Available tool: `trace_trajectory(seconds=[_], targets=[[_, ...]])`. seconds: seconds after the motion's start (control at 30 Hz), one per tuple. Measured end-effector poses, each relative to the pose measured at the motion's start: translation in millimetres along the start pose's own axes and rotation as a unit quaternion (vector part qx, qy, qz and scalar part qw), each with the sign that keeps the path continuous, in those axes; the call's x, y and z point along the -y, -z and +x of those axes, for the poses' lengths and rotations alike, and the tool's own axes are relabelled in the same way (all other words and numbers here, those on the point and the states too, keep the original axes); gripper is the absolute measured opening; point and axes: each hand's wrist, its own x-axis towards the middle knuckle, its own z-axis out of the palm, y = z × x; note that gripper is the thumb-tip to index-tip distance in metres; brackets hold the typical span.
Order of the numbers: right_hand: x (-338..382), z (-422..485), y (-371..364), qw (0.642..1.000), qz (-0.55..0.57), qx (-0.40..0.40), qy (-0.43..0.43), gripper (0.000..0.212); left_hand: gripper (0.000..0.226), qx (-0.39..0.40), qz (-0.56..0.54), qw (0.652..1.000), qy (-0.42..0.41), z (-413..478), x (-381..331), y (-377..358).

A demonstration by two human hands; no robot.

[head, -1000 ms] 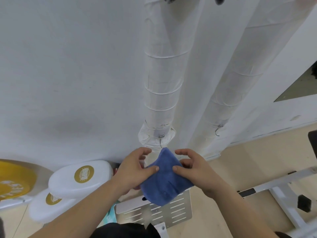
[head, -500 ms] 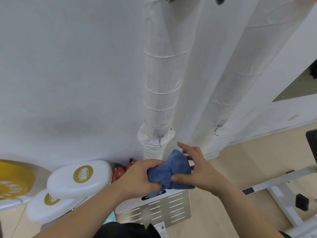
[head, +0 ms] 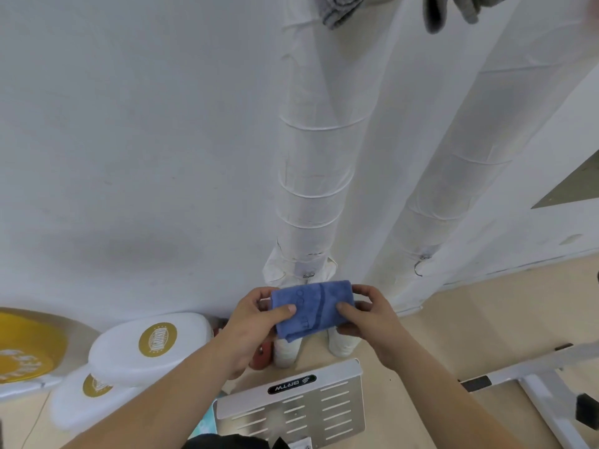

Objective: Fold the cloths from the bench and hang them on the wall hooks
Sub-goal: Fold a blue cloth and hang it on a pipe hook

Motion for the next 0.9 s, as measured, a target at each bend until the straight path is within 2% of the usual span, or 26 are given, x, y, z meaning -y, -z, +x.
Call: trace_trajectory(seconds=[0.13, 0.2, 0.27, 0.33, 0.43, 0.5, 0.53, 0.6, 0.67, 0.73, 0.77, 0.8, 0.9], targets=[[-0.1, 25.7, -21.4, 0.998, 0.021, -0.057, 0.035, 0.040, 0.035, -0.072, -0.077, 0.994, 0.038, 31.4, 1.8, -5.3], [-1.9, 36.8, -25.3, 0.991, -0.034, -0.096, 0.086, 0.039, 0.036, -0.102, -0.069, 0.991, 0.048, 42.8, 5.1, -10.2], [-6.8, 46.1, -27.1, 0.973, -0.137, -0.124, 0.138, 0.039, 0.038, -0.127, -0.060, 0.988, 0.064, 52.0, 12.3, -15.6], [-14.0, 54.9, -29.0, 0.958, -0.211, -0.119, 0.154, 0.037, 0.040, -0.153, -0.054, 0.984, 0.073, 59.0, 19.1, -21.2], [-20.1, 68.3, -31.8, 0.950, -0.271, -0.089, 0.123, 0.030, 0.036, -0.192, -0.008, 0.979, 0.064, 67.2, 22.6, -24.8], [-19.3, 71.0, -33.7, 0.940, -0.313, -0.082, 0.110, 0.026, 0.030, -0.204, 0.081, 0.975, 0.018, 68.5, 23.2, -26.6], [-18.8, 70.7, -34.2, 0.932, -0.334, -0.084, 0.114, 0.023, 0.028, -0.210, 0.152, 0.966, -0.016, 68.6, 23.7, -27.6], [-17.2, 69.1, -33.4, 0.910, -0.379, -0.099, 0.132, 0.023, 0.028, -0.221, 0.292, 0.922, -0.126, 69.3, 24.9, -27.7], [-14.7, 70.5, -31.2, 0.867, -0.453, -0.128, 0.162, 0.024, 0.022, -0.198, 0.395, 0.859, -0.259, 69.8, 25.2, -27.8], [-12.4, 75.2, -31.0, 0.825, -0.495, -0.153, 0.225, 0.020, 0.010, -0.153, 0.476, 0.789, -0.356, 73.5, 29.2, -25.9], [-11.4, 78.1, -33.0, 0.810, -0.504, -0.150, 0.260, 0.016, 0.016, -0.133, 0.501, 0.765, -0.382, 74.4, 31.8, -24.4], [-9.6, 79.8, -36.1, 0.801, -0.512, -0.135, 0.281, 0.013, 0.024, -0.109, 0.518, 0.758, -0.381, 73.0, 34.5, -22.7], [-10.2, 79.6, -42.3, 0.825, -0.494, -0.084, 0.261, 0.015, 0.041, -0.074, 0.552, 0.754, -0.349, 59.5, 43.6, -21.1]])
